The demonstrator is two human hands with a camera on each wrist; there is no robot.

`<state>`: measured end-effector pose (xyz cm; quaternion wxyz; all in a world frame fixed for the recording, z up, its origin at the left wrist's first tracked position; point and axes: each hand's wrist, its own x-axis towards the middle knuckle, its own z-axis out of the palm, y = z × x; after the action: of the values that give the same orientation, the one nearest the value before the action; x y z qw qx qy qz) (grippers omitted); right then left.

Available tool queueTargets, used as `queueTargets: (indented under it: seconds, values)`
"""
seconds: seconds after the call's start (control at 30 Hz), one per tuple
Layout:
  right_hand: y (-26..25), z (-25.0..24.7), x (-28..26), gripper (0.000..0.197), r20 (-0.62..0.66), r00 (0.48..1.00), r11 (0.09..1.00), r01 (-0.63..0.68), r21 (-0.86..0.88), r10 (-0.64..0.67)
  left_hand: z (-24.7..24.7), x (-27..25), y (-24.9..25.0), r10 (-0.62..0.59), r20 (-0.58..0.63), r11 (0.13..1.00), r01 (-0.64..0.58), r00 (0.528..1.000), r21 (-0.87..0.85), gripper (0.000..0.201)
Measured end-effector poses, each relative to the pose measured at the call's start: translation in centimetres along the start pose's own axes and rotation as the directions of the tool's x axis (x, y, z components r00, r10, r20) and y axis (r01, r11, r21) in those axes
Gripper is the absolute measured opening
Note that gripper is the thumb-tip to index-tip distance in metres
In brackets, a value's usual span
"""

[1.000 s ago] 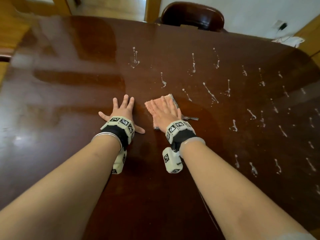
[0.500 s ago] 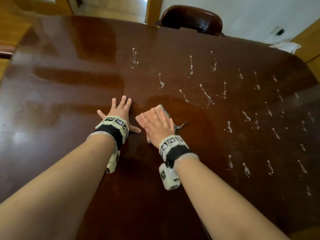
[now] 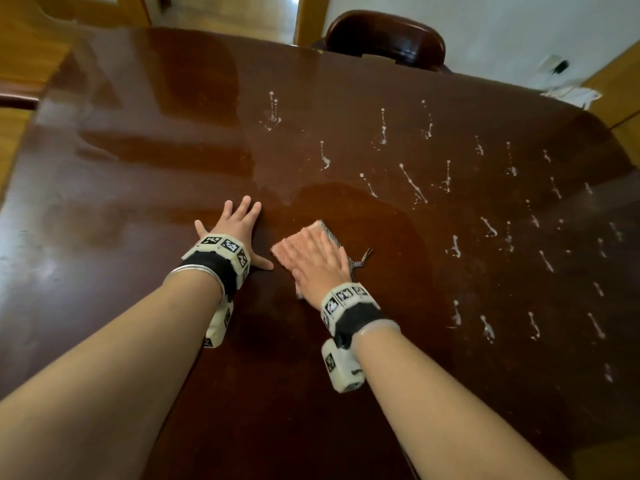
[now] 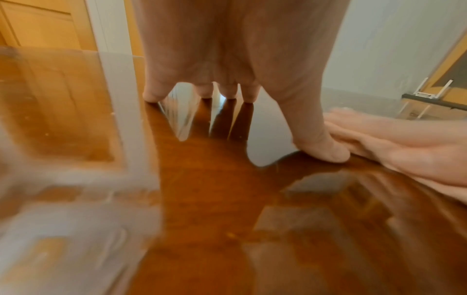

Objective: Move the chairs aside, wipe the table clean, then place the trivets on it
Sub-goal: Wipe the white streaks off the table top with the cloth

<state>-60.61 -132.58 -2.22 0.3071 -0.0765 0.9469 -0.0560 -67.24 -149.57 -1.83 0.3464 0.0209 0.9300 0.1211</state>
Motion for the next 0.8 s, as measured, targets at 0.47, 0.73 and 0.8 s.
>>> queueTargets:
  seconds: [0.47,0.73,0.8]
  values:
    - [-0.3,-0.9,0.4,0.06,0.0,0.998,0.998,-0.056,0.037,0.056,0.4,-0.4,-0.1,-0.002,-0.021,1.0,0.002,1.0,0.005,0.125]
    - [7.5,-2.7,-0.1,0.055,0.045,0.902,0.866,-0.425,0.264,0.429,0.2,-0.5,0.3,-0.026,0.003,1.0,0.026,1.0,-0.018,0.125]
    - [5.3,-3.1,1.4,0.065,0.036,0.918,0.881,-0.388,0.27,0.394,0.0,-0.5,0.7,-0.042,0.014,0.998,0.043,0.999,-0.041,0.126]
